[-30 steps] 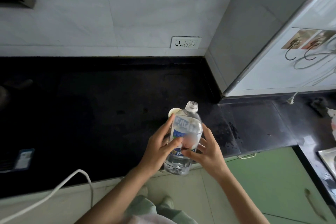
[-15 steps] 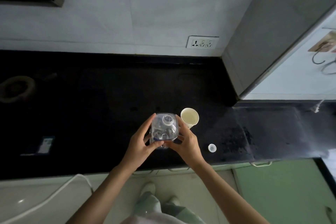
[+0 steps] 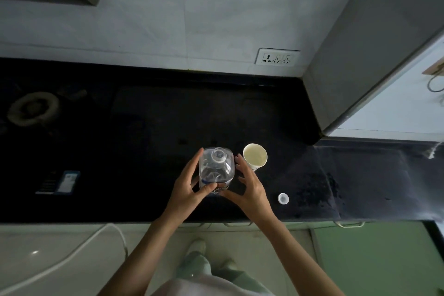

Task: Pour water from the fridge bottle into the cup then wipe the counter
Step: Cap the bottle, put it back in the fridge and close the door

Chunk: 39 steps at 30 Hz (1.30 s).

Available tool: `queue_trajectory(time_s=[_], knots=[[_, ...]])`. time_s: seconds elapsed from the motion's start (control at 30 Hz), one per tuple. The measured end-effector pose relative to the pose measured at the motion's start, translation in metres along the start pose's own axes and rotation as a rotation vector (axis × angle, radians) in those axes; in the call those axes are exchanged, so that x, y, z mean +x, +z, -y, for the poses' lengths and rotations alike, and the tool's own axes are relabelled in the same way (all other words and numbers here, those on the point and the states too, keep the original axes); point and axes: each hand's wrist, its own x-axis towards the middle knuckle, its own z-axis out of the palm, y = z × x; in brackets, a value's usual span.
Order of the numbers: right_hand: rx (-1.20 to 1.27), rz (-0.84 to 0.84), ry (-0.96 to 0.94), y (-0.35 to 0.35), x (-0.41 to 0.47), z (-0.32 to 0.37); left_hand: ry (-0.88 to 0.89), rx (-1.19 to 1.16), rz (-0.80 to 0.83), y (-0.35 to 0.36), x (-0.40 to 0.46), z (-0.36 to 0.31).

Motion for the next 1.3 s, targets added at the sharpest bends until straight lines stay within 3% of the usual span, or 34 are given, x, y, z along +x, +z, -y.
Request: queue_trajectory(time_s=[0.2,0.33,0.5,0.9,1.07,1.3], knots=[[-0.155,-0.185,0.042,-0.049,-0.028,-0.043,-0.01,-0.025,-0.03,0.002,0.0,-0.003],[-0.306,-0.332,0.212,-0.073,-0.05,-0.08,-0.007,-0.04,-0.031,0.005,-0.001,-0.003],[-0.476,-0.29,0.193,-0.074,-0.066,-0.122,-0.027,-0.058,-0.017,0.006,-0.001,-0.004],[-0.611,-0.274,0.133,-0.068,-0.057,-0.139,-0.03,-0.105,-0.05,0.008,-0.001,-0.006],[-0.508,-0.32,0.136,-0.07,-0.055,-0.122,-0.032,-0.12,-0.057,0.007,-0.001,-0.004],[-0.328,-0.418,-0.137,-0.076,-0.022,-0.024,-0.033,-0.123,-0.038,0.005,-0.001,-0.005]])
